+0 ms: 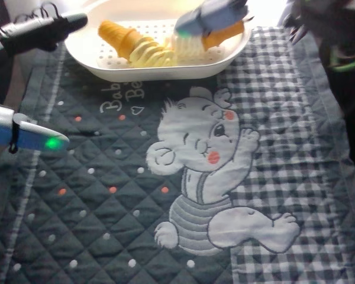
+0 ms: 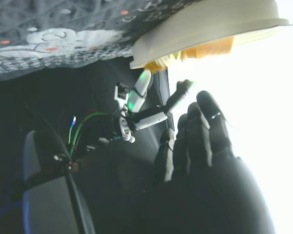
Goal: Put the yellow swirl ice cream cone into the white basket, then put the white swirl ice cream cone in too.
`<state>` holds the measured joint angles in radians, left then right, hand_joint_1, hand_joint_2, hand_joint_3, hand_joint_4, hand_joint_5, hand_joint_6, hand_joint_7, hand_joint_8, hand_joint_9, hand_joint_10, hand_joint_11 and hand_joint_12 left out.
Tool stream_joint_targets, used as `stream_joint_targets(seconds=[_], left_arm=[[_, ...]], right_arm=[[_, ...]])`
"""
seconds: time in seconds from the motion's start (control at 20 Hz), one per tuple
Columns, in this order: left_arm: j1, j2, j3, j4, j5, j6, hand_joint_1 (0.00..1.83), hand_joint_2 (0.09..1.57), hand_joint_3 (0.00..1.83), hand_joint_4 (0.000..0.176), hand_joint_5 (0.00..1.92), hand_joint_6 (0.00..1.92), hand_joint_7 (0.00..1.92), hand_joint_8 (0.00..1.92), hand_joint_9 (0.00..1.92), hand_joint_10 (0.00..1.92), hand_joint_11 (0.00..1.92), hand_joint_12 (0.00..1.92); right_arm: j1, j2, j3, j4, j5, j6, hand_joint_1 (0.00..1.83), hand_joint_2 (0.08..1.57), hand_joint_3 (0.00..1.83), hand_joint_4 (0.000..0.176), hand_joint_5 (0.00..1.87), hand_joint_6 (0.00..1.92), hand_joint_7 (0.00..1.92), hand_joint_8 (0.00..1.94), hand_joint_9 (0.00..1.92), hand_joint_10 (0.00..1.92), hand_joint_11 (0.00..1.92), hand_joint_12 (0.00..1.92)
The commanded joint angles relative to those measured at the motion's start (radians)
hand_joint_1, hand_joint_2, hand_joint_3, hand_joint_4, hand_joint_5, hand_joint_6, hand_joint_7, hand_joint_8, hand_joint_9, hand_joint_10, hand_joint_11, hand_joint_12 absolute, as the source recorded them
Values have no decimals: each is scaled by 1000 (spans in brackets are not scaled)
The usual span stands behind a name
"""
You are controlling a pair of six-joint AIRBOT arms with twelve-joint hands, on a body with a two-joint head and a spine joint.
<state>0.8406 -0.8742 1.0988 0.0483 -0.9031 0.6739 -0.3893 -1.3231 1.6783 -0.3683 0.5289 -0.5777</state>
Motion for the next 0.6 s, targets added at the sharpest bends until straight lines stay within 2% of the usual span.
stream_joint_targets(seconds=[0.0, 0.05, 0.1, 0.15, 0.2, 0.25, 0.3, 0.35, 0.4, 0.45, 0.5, 0.55], left_arm=[[2, 20, -4, -43, -187, -7, 793, 732, 0, 105, 116, 4, 172, 2, 189, 0, 0, 901], [22, 42, -22, -60, -233, -5, 820, 731, 0, 87, 132, 5, 173, 1, 179, 0, 0, 860], [36, 58, -34, -70, -269, -1, 817, 742, 3, 82, 120, 2, 147, 1, 145, 1, 0, 764], [50, 77, -48, -80, -305, 9, 858, 733, 0, 76, 136, 4, 138, 0, 133, 0, 0, 708], [64, 94, -62, -89, -336, 17, 842, 739, 1, 57, 143, 3, 165, 6, 156, 7, 0, 816], [83, 117, -80, -103, -377, 29, 821, 765, 11, 69, 103, 0, 129, 1, 114, 2, 0, 730], [99, 134, -96, -114, -405, 36, 846, 777, 12, 61, 118, 5, 124, 0, 107, 1, 0, 653], [150, 161, -127, -144, -480, 44, 884, 798, 18, 63, 119, 3, 93, 7, 57, 14, 0, 391], [175, 165, -135, -157, -503, 44, 871, 823, 25, 60, 116, 1, 73, 2, 33, 8, 0, 239], [227, 168, -149, -180, -541, 44, 888, 828, 23, 58, 126, 3, 82, 3, 44, 11, 0, 269], [252, 169, -158, -190, -563, 44, 855, 819, 17, 44, 114, 2, 76, 0, 41, 7, 0, 229], [288, 171, -174, -210, -612, 43, 872, 815, 13, 46, 78, 4, 36, 1, 7, 1, 0, 76]], right_arm=[[19, 43, -12, 85, 206, -1, 615, 941, 2, 175, 37, 2, 16, 5, 11, 1, 0, 45], [19, 79, -64, 126, 277, -1, 630, 905, 0, 176, 75, 5, 40, 5, 1, 0, 0, 8], [19, 139, -107, 147, 328, -1, 664, 920, 4, 174, 103, 10, 73, 12, 26, 9, 24, 12], [19, 191, -156, 150, 364, -1, 683, 931, 7, 149, 103, 8, 85, 13, 35, 10, 31, 14], [18, 243, -202, 150, 399, -1, 683, 946, 4, 163, 121, 5, 121, 8, 57, 8, 5, 2], [11, 301, -259, 151, 427, -2, 712, 937, 0, 168, 149, 12, 133, 8, 52, 3, 0, 0], [3, 345, -309, 151, 435, -13, 716, 932, 0, 169, 170, 19, 140, 9, 43, 0, 0, 0], [-78, 408, -393, 186, 502, -78, 709, 912, 0, 175, 172, 17, 157, 14, 54, 5, 0, 0], [-119, 432, -426, 213, 536, -108, 742, 873, 0, 176, 182, 7, 197, 8, 85, 6, 0, 0], [-209, 470, -480, 276, 614, -183, 764, 864, 0, 151, 178, 2, 192, 1, 96, 7, 0, 0], [-253, 485, -509, 307, 657, -209, 732, 846, 0, 158, 183, 3, 183, 0, 127, 17, 0, 0], [-330, 505, -546, 345, 732, -209, 724, 836, 0, 172, 194, 2, 202, 1, 166, 11, 6, 3]])
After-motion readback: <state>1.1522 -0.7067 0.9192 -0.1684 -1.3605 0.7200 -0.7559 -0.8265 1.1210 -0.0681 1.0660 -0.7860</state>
